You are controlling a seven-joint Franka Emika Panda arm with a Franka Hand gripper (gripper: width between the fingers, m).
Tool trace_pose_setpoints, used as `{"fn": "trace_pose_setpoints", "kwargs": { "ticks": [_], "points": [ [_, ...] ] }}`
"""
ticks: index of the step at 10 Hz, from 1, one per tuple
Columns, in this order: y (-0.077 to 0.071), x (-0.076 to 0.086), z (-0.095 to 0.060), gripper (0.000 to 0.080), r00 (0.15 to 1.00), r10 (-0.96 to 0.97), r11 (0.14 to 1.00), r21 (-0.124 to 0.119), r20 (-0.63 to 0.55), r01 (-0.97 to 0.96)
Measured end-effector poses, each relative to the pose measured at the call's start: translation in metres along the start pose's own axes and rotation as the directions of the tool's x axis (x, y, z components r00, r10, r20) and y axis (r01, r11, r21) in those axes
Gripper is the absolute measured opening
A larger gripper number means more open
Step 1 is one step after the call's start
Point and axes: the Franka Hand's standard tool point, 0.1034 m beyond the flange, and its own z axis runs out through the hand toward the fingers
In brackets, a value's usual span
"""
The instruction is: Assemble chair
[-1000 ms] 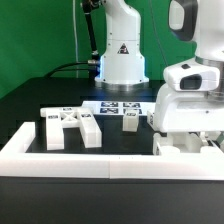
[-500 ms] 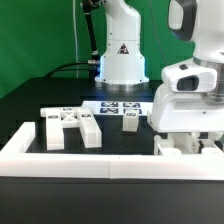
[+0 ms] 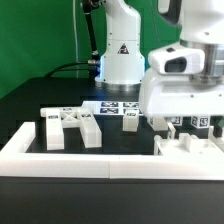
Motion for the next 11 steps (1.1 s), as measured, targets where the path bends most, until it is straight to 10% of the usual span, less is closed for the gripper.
{"fn": "trace_pose_setpoints", "kwargs": {
  "ticks": [3,8,11],
  "points": [
    [0.014,-0.028,-0.017,0.0648,0.995,-0.103,0.995,-0.003,-0.004,0.103],
    [0.015,-0.095,0.008,0.0648,0.978,-0.207,0.978,-0.012,-0.016,0.206],
    [0.016,-0.095,0.009,0.0648,0.979,-0.203,0.979,-0.009,-0.008,0.203]
  ]
}}
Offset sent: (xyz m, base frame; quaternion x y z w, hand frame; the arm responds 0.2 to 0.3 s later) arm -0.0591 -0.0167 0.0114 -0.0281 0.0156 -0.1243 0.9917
